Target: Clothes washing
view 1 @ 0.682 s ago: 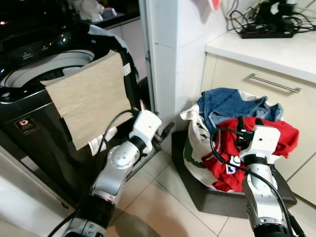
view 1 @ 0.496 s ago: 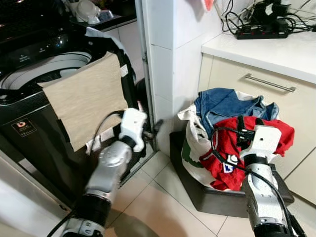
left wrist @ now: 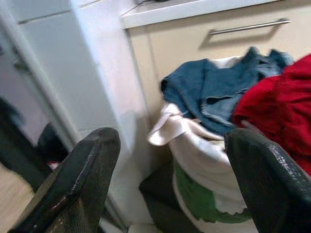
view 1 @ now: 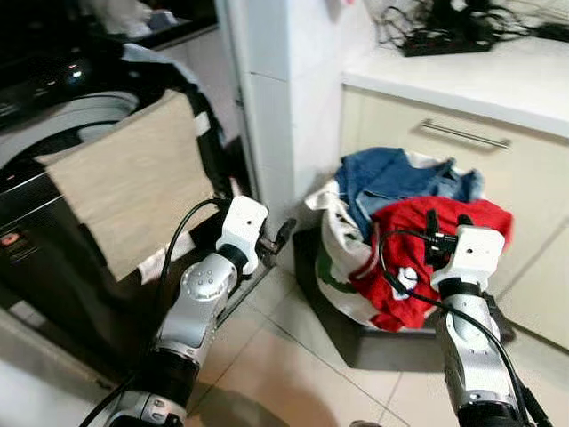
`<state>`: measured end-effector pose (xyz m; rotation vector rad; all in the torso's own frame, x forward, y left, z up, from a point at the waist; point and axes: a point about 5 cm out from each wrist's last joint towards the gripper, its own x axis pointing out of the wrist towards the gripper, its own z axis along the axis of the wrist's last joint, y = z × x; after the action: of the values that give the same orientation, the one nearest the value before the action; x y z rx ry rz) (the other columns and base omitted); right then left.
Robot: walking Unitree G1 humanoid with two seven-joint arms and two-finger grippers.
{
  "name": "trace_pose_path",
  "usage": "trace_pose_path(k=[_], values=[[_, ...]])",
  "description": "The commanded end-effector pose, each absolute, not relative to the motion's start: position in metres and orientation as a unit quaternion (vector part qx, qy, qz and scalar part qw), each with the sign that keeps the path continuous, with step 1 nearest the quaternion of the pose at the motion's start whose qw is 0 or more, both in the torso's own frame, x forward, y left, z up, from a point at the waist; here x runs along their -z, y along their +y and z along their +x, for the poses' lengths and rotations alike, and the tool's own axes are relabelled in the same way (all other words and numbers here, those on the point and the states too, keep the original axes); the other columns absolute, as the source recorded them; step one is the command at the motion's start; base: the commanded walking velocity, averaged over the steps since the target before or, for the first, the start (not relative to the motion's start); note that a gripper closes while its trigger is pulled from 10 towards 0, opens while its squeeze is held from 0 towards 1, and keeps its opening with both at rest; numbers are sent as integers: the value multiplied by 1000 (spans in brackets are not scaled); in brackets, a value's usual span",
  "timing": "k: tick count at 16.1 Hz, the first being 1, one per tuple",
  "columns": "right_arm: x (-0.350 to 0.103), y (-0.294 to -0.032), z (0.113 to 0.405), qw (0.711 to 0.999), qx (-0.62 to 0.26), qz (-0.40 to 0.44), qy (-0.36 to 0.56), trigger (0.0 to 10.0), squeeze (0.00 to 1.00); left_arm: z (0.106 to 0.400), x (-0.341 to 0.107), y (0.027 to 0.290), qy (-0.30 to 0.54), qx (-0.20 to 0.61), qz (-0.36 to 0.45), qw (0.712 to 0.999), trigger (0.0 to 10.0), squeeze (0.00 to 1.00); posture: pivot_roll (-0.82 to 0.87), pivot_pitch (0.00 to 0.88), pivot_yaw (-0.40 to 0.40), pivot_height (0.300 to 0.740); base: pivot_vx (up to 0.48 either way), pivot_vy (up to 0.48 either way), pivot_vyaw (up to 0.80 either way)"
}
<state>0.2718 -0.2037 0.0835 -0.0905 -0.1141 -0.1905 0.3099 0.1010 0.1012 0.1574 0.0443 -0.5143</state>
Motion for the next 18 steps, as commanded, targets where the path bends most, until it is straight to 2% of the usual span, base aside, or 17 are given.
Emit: trace_pose_path(k=[1, 8, 12, 15, 16, 18], values=[[-84, -200, 274, 993, 87, -59, -58, 10000, 0, 312, -108, 99, 5, 270, 92, 958, 10000, 0, -200, 0, 89, 740, 285, 0, -556], [-90, -196, 279, 991, 87, -69, -71, 10000, 0, 306, -117, 83, -36, 319, 101, 942, 10000, 0, -207, 0, 94, 740, 480, 0, 0], [-96, -202, 284, 989, 96, -85, -70, 10000, 0, 306, -117, 82, -33, 319, 100, 942, 10000, 0, -211, 0, 97, 740, 478, 0, 0], [-105, -206, 284, 986, 73, -133, -73, 10000, 0, 308, -123, 86, -47, 301, 98, 948, 10000, 0, -211, 0, 98, 740, 315, 0, 0], [-123, -216, 286, 979, 59, -178, -80, 10000, 0, 309, -126, 88, -51, 297, 98, 948, 10000, 0, -214, 0, 97, 740, 0, 0, 0], [-137, -238, 292, 989, 87, -111, -47, 10000, 0, 309, -128, 90, -52, 294, 98, 949, 10000, 0, -216, 0, 100, 740, 0, 0, 0]])
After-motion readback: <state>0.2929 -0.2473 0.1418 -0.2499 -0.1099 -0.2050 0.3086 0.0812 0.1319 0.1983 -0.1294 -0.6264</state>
